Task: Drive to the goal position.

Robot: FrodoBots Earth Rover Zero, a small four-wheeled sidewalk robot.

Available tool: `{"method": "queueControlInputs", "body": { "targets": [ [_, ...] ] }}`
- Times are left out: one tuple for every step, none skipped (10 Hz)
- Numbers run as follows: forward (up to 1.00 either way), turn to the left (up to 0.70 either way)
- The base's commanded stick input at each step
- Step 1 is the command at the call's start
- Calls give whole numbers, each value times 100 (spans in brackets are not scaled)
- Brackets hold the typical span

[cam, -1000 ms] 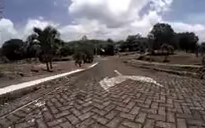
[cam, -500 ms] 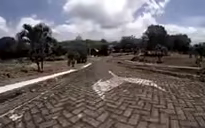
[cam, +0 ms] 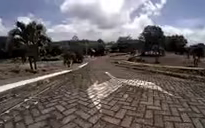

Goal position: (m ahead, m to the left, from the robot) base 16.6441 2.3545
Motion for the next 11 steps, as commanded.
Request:
{"method": "queueControlInputs", "body": {
  "targets": [
    [70, 0],
    [70, 0],
    [70, 0],
    [70, 0],
    [70, 0],
    [70, 0],
    [70, 0],
    [70, 0],
    [70, 0],
    [70, -20],
    [70, -7]
  ]
}}
